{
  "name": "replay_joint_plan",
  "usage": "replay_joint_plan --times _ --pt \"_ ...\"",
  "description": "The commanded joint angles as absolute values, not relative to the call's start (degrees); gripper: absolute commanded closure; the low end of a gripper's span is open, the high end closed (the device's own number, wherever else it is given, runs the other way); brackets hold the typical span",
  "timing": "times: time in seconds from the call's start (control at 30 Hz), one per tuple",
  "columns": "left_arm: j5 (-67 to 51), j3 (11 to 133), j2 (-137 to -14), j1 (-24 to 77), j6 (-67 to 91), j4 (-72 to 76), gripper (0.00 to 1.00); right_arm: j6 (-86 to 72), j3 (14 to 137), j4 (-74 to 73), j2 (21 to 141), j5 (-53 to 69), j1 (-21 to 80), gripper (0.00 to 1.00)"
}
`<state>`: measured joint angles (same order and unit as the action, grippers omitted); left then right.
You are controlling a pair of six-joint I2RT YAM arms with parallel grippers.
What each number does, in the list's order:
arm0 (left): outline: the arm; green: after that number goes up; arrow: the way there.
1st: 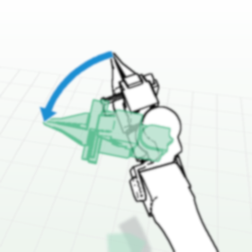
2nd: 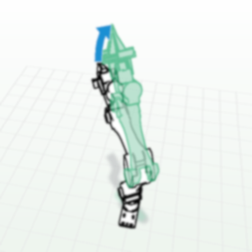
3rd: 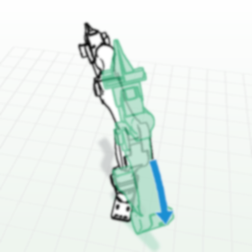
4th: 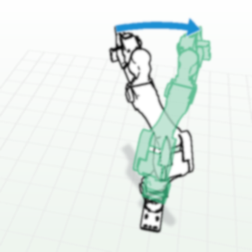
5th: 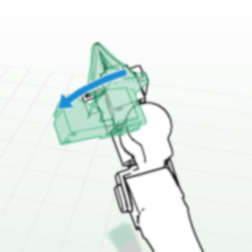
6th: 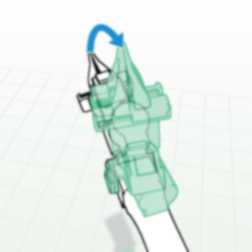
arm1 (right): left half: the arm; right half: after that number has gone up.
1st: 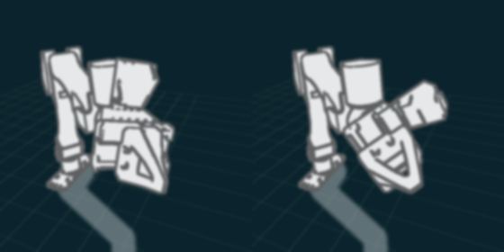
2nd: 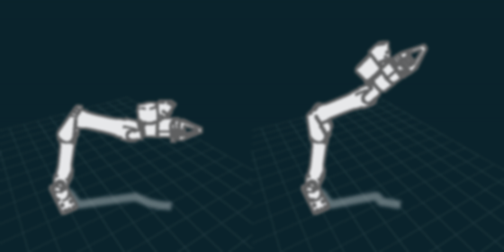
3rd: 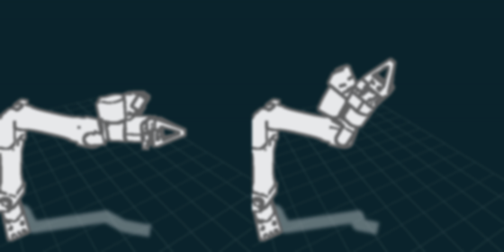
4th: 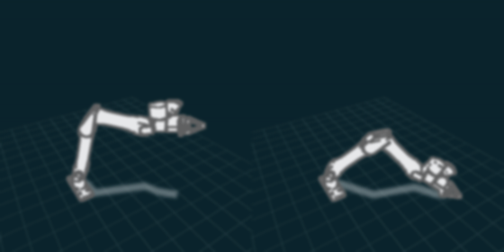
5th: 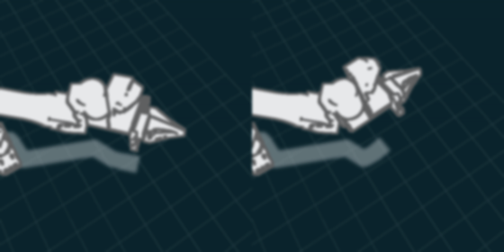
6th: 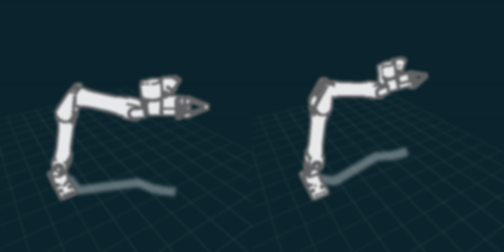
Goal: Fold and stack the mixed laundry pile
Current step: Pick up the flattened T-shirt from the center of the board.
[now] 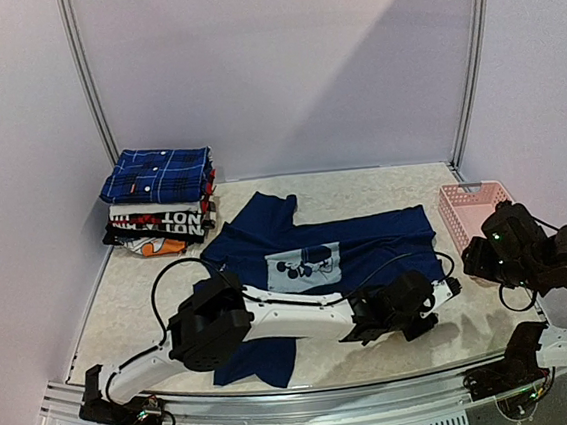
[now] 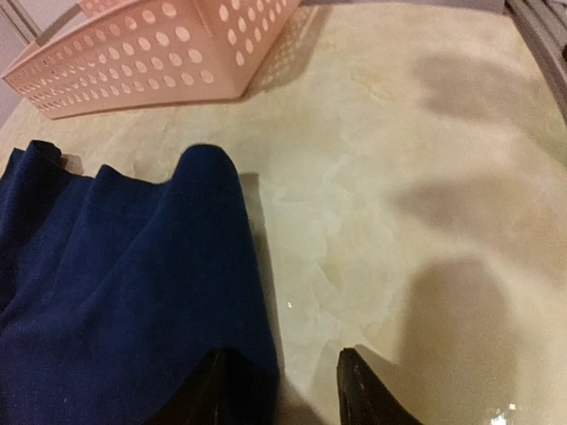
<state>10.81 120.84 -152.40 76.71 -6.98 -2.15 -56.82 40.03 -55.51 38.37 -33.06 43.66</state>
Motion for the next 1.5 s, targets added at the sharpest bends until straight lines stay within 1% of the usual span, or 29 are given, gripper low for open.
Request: replay_joint_plan --times 0.0,0.07,0.2,0.33,0.4,0.63,0.83,0.9,1.03,1.3,1.33,1.4,1.47 --pt "9.0 124.8 -156.4 75.5 -7.6 -1.1 0.59 -57.4 38.9 -55.4 38.4 -32.7 43.7 0.33" --pt "9.6 125.5 -157.4 75.5 -7.4 -1.0 0.62 -57.4 38.8 -55.6 38.4 -32.7 43.7 0.33" --pt "9.6 125.1 -157.9 74.8 -5.9 1.5 0.75 -57.6 38.8 -55.4 38.2 -32.3 43.7 0.33" --pt "9.5 124.4 -157.2 74.3 -5.0 3.1 0.94 -57.6 38.9 -55.7 38.2 -32.3 43.7 0.33" --pt "9.5 123.9 -156.7 74.1 -4.7 3.6 1.00 -57.6 39.1 -55.8 38.1 -32.4 43.7 0.33" --pt "4.1 122.3 -152.2 73.8 -0.5 2.1 1.00 -57.3 40.7 -56.3 38.3 -33.2 43.7 0.33" --pt "-0.2 118.2 -146.3 71.7 10.8 2.1 1.00 -56.7 43.9 -56.8 40.4 -34.7 43.8 0.32" --pt "-3.5 116.7 -145.1 70.0 14.9 2.6 1.00 -56.4 44.7 -56.7 41.3 -35.0 43.7 0.32" --pt "-9.4 116.7 -145.5 66.2 23.1 3.2 1.00 -55.8 46.0 -55.8 43.1 -35.2 43.7 0.32" --pt "-14.4 116.2 -149.3 58.6 38.0 4.0 1.00 -54.7 46.9 -53.7 47.1 -34.1 43.7 0.32" --pt "-15.0 116.1 -149.6 57.8 39.7 4.2 0.99 -54.6 47.1 -53.5 47.5 -34.0 43.7 0.32" --pt "-16.2 114.9 -149.7 56.5 41.8 5.5 0.95 -54.5 47.4 -53.1 48.8 -33.6 43.7 0.32" --pt "-17.1 113.4 -149.0 56.0 41.9 6.4 0.85 -54.2 47.4 -52.2 50.1 -32.8 43.8 0.32"
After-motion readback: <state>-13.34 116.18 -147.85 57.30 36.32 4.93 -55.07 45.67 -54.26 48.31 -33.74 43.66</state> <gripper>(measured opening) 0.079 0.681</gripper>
